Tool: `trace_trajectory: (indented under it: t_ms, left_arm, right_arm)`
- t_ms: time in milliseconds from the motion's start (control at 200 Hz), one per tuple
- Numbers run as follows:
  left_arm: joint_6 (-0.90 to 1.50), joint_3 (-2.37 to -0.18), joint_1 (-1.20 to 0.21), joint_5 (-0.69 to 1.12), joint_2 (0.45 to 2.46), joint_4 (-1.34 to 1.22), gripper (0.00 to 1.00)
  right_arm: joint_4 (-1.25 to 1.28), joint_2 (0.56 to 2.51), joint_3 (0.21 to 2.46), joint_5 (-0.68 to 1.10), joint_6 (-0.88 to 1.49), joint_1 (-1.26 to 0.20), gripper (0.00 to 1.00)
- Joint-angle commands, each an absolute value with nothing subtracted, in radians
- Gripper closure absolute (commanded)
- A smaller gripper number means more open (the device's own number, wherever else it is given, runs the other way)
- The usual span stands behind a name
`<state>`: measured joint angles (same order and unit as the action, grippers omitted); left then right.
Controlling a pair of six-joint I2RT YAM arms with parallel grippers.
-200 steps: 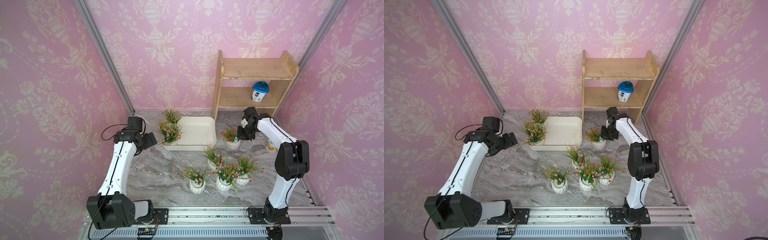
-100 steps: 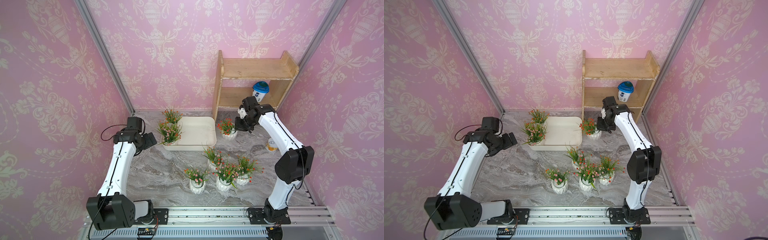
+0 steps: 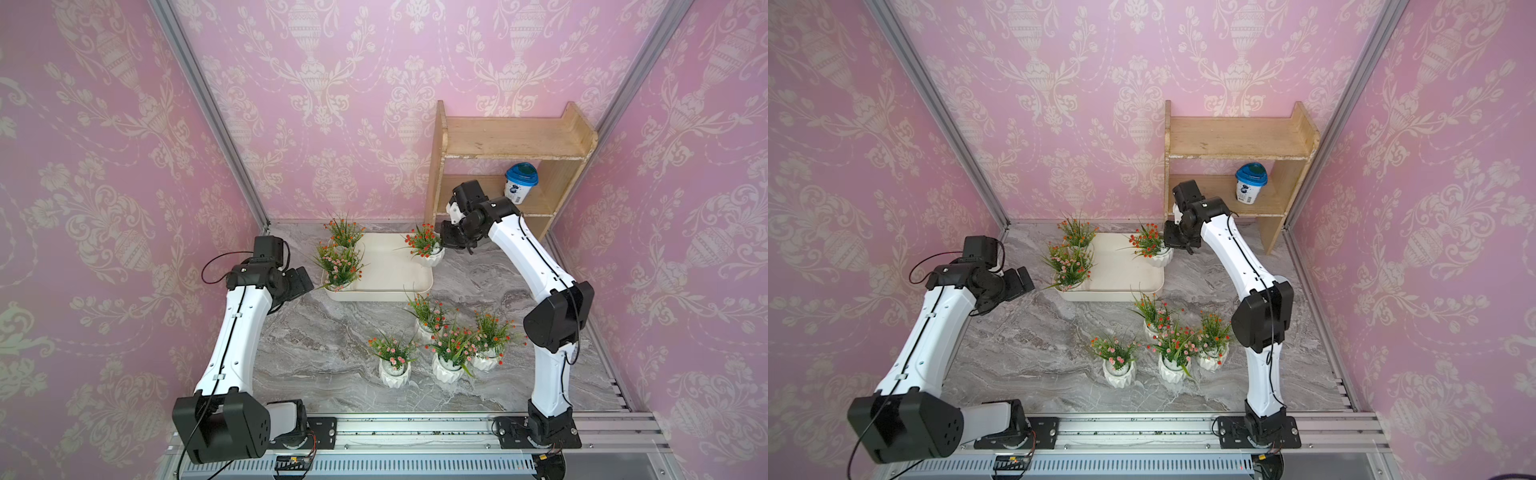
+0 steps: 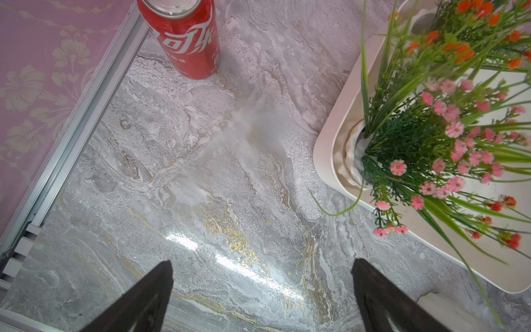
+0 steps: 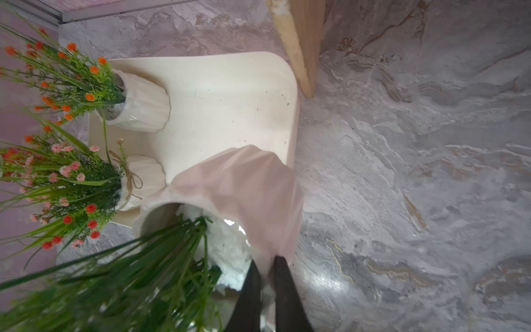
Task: Put the potted gypsophila into the storage box
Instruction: Pick up the baby's breath potted plant from the center of the board, then place the baby's breath potted plant at the storage box.
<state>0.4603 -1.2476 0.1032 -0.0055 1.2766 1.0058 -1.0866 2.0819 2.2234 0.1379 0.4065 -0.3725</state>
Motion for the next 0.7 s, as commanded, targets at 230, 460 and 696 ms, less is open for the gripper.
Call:
trace_trajectory:
  t_ms: [230,460,696]
  left_arm:
    - [0.428,-1.215,0.127,0.021,1.245,1.008,0.01]
    - [0.425,-1.202,0.13,0.031,1.253,0.999,0.01]
    - [0.421,-1.194,0.135,0.044,1.279,0.973,0.01]
  right_arm:
    - [-1.0,2.342,2.575,0.139,0.634,-0.467,0.98]
    - [-0.926,2.468,2.662,0.137,0.727,-0.499,0.99]
    - [-0.842,2.512,2.641,0.094,0.81,-0.519,0.98]
